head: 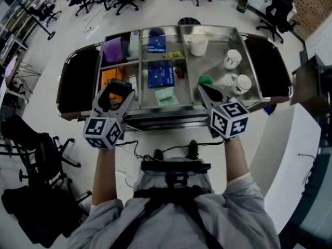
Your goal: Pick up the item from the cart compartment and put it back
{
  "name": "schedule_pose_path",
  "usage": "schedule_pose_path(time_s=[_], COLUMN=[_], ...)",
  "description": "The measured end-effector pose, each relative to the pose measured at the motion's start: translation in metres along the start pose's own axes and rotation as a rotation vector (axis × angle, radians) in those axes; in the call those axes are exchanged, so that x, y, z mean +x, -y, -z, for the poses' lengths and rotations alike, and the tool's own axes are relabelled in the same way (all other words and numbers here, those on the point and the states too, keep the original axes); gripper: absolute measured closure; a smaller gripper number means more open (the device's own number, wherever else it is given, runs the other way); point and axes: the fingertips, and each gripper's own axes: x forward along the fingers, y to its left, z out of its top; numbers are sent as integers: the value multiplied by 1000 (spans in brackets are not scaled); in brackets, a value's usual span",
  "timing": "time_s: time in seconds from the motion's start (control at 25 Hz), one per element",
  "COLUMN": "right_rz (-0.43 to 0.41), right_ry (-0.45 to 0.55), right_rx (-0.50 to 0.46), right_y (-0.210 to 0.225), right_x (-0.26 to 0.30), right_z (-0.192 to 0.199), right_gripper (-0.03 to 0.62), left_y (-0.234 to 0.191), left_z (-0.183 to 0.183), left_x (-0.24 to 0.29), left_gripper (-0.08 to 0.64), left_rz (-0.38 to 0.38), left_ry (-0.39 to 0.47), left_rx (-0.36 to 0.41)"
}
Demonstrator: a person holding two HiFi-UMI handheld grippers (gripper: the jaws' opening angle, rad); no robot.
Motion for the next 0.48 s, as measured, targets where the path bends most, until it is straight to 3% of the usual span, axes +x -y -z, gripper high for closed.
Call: schedule_pose_path(time_s=[0.48], right_rz=[11], right_ry=[-10], right_rx=[-3], right_y=[8], right_x=[5], right_z=[2], right_gripper=[583], left_y=[4], left_z=[7], left_x=[11], left_gripper=[172], left_rz=[31], left_ry=[-44], left_rx=[31])
